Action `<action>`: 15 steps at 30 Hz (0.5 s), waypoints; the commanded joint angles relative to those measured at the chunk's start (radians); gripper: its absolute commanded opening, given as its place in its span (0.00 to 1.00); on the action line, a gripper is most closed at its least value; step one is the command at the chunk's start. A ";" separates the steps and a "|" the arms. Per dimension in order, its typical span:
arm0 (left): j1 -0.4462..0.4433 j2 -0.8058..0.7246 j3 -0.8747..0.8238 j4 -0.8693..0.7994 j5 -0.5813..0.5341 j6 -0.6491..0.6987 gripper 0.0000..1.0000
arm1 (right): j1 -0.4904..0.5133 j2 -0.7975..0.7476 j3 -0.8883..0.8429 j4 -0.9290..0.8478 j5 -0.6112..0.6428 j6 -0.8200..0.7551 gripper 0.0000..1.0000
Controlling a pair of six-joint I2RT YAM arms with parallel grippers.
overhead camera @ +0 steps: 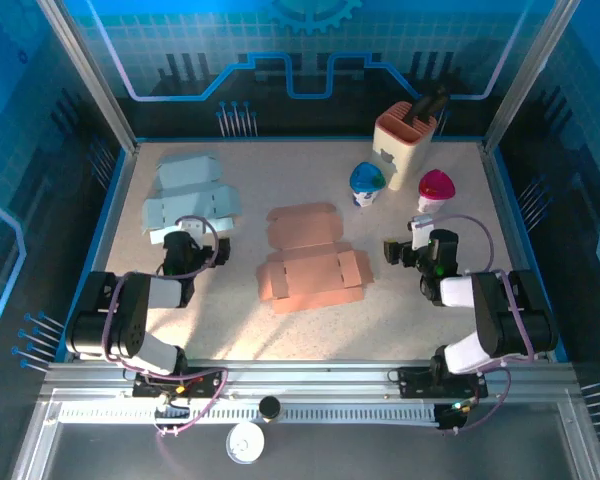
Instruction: Fold the paper box
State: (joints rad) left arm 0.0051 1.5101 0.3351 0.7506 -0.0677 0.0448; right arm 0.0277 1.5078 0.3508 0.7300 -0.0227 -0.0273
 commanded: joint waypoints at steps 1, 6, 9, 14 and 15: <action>-0.014 0.043 0.050 0.175 -0.017 -0.041 0.99 | 0.026 0.035 0.043 0.169 0.026 0.005 1.00; -0.014 0.043 0.050 0.176 -0.017 -0.041 0.99 | 0.026 0.035 0.050 0.158 0.044 0.012 1.00; -0.014 0.043 0.050 0.176 -0.018 -0.042 0.99 | 0.026 0.035 0.051 0.157 0.043 0.012 1.00; -0.014 0.043 0.050 0.175 -0.018 -0.041 0.99 | 0.026 0.035 0.051 0.157 0.044 0.013 1.00; -0.014 0.042 0.050 0.176 -0.017 -0.042 0.99 | 0.026 0.035 0.050 0.157 0.043 0.012 1.00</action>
State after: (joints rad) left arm 0.0013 1.5375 0.3584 0.8726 -0.0746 0.0238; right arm 0.0345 1.5311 0.3695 0.8322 0.0002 -0.0265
